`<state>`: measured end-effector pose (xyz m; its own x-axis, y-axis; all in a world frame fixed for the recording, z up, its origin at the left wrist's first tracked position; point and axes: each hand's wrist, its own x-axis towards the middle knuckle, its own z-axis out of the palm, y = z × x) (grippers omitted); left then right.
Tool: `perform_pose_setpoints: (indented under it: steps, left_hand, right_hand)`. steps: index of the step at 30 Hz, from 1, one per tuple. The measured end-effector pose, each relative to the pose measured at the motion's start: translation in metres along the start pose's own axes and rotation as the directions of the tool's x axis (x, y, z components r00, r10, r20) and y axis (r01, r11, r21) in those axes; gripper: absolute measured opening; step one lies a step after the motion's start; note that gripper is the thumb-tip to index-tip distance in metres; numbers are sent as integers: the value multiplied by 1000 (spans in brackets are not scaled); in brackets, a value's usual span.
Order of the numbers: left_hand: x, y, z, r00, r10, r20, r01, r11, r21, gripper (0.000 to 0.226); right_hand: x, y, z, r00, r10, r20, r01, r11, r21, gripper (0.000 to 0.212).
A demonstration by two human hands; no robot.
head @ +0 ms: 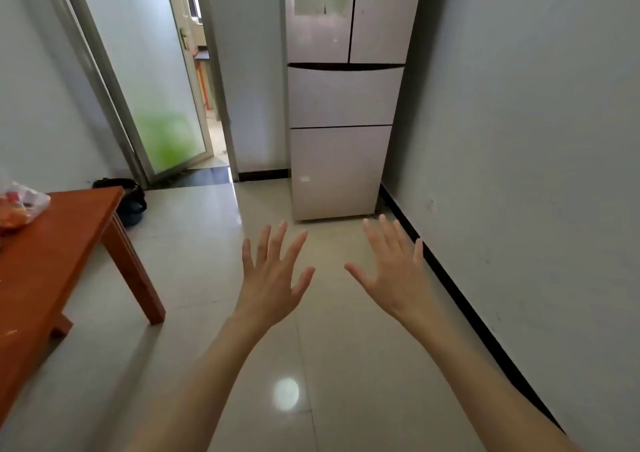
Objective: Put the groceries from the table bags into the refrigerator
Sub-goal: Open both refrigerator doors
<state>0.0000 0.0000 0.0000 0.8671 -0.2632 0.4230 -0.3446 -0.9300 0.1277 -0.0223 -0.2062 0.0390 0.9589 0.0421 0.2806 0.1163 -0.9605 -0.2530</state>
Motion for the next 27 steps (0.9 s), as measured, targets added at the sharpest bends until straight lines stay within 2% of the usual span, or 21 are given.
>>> perform_pose_setpoints:
  steps: [11,19,24,27]
  left_hand:
    - [195,-54,50,999,-32,25,33,999,-37,60]
    - [305,-86,123,990,-90,110,100,991,-90,72]
    - [422,-109,157,991,-117,68,122,990,-77,74]
    - [490,-121,170,995,-86,55,89,995,-49,73]
  right_hand:
    - [205,41,28,996,-13,-86,11,1000,-25,79]
    - [341,81,71,1000,-6,-23,5,999,-46,79]
    - [454,110,86,999,-36,-25,35,998,-44,79]
    - [523,125,90,998,-51,-37,49,997,-54,78]
